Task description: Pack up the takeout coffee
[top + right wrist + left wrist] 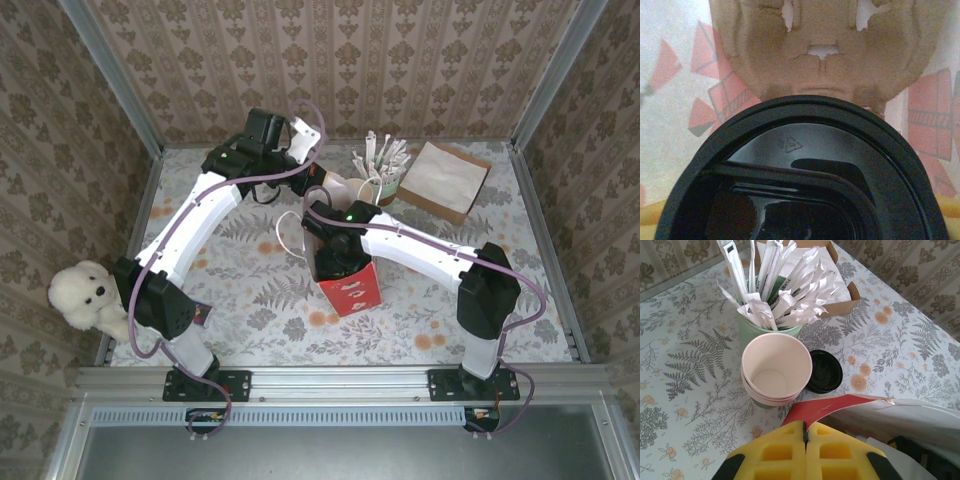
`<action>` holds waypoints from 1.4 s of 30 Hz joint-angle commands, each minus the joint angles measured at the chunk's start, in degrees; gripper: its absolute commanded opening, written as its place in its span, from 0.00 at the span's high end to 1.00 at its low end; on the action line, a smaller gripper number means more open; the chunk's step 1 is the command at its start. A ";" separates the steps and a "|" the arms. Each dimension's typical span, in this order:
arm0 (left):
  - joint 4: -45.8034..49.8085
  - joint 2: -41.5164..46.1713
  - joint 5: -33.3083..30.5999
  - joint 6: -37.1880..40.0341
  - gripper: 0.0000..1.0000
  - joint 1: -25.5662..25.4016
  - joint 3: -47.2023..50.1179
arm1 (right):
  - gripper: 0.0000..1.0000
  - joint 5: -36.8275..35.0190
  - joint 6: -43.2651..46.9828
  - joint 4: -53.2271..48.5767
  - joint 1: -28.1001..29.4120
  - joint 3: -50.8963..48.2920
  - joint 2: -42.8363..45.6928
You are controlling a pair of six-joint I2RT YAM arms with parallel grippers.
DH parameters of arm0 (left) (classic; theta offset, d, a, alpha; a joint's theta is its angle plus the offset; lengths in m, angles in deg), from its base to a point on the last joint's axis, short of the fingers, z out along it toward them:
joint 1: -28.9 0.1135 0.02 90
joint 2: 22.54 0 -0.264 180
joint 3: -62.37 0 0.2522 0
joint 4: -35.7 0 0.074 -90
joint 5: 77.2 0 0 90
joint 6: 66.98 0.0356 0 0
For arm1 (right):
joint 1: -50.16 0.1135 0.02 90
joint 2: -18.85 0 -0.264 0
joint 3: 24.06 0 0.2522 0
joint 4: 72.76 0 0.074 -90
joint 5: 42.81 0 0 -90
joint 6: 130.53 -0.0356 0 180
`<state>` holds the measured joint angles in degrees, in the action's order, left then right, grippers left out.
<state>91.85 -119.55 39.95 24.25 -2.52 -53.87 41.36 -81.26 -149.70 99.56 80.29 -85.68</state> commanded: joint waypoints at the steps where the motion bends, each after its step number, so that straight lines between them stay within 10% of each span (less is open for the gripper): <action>1: -0.25 0.94 -1.50 0.09 1.00 0.39 -0.87 | 0.40 -1.24 0.23 -2.29 0.49 -2.49 -1.06; 42: 1.32 -0.58 -5.03 -2.02 1.00 1.10 -2.50 | 0.20 -3.91 0.83 3.23 2.49 -8.02 2.38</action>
<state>95.35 -120.32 36.72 23.42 -2.47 -53.89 38.61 -81.22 -143.43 101.38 73.73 -84.37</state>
